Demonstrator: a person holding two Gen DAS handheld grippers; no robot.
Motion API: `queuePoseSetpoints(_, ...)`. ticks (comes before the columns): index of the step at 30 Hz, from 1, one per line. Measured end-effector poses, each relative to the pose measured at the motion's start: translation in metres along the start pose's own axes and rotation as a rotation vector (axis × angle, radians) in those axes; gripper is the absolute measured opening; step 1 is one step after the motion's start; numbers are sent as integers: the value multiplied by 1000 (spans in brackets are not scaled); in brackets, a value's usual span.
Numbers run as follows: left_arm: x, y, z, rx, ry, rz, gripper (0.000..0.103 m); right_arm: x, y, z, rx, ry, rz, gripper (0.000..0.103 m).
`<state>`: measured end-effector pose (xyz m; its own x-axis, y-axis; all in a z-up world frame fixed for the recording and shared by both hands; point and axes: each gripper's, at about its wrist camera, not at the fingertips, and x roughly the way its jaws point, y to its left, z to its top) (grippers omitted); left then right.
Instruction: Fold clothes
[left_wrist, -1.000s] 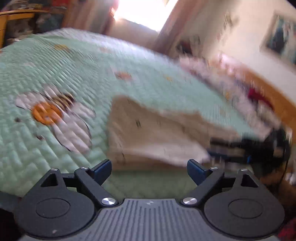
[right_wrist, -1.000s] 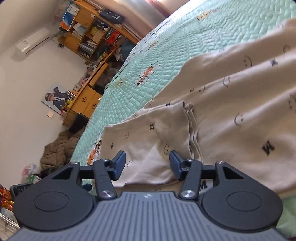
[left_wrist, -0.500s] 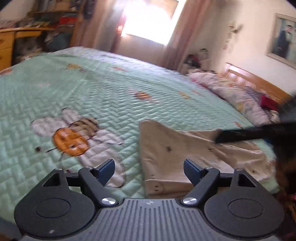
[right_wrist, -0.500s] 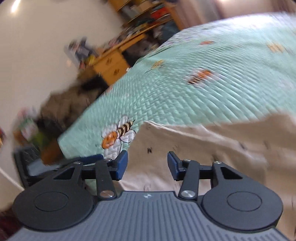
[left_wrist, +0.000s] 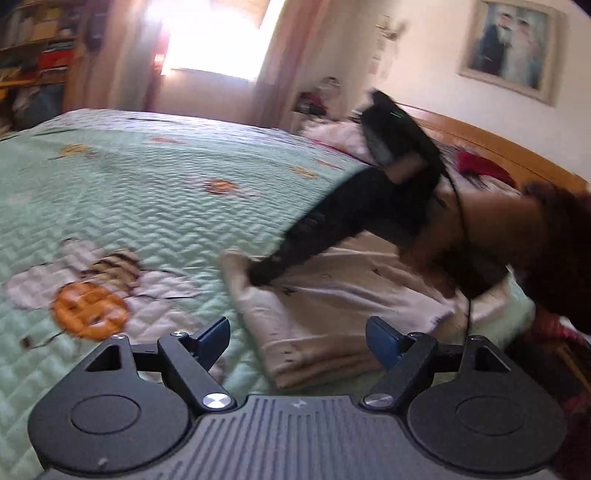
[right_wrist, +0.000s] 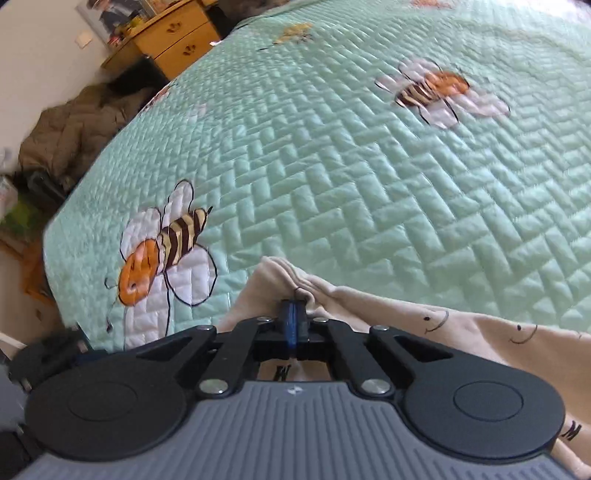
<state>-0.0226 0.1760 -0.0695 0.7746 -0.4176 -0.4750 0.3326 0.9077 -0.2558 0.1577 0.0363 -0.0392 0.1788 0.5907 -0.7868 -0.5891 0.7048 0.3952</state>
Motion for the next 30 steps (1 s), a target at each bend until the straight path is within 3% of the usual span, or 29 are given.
queuePoseSetpoints(8,6,0,-7,48,89,-166,81,4,-7,11,63,57,10,0)
queuePoseSetpoints(10,0,-7,-9,90,149,-263,80,6,-6,12,56,61,3,0)
queuePoseSetpoints(11,-4,-16,-11,139,197,-308,74,7,-5,13,52,63,-1,0)
queuePoseSetpoints(12,-8,-24,-12,188,244,-354,53,7,-5,13,52,63,-3,0)
queuePoseSetpoints(13,-12,-32,-14,233,294,-374,43,7,-4,13,55,62,-5,0)
queuePoseSetpoints(15,-22,-37,-17,260,305,-335,40,5,-4,12,55,58,-8,0)
queuePoseSetpoints(17,-32,-28,-11,216,247,-285,42,5,-6,11,71,53,1,0)
queuePoseSetpoints(19,-39,-13,-2,158,135,-194,54,4,-8,10,86,48,8,0)
queuePoseSetpoints(21,-38,0,7,117,53,-125,72,5,-8,10,91,45,7,0)
queuePoseSetpoints(22,-33,5,9,103,38,-113,73,5,-8,9,93,44,7,0)
queuePoseSetpoints(24,-11,11,8,73,125,-175,73,4,-7,9,94,43,4,0)
queuePoseSetpoints(26,4,4,-2,80,252,-267,64,2,-8,9,98,42,5,0)
queuePoseSetpoints(29,-8,-21,-18,142,350,-419,50,2,-9,8,101,36,9,0)
queuePoseSetpoints(30,-15,-25,-19,141,354,-423,50,3,-9,8,104,33,12,0)
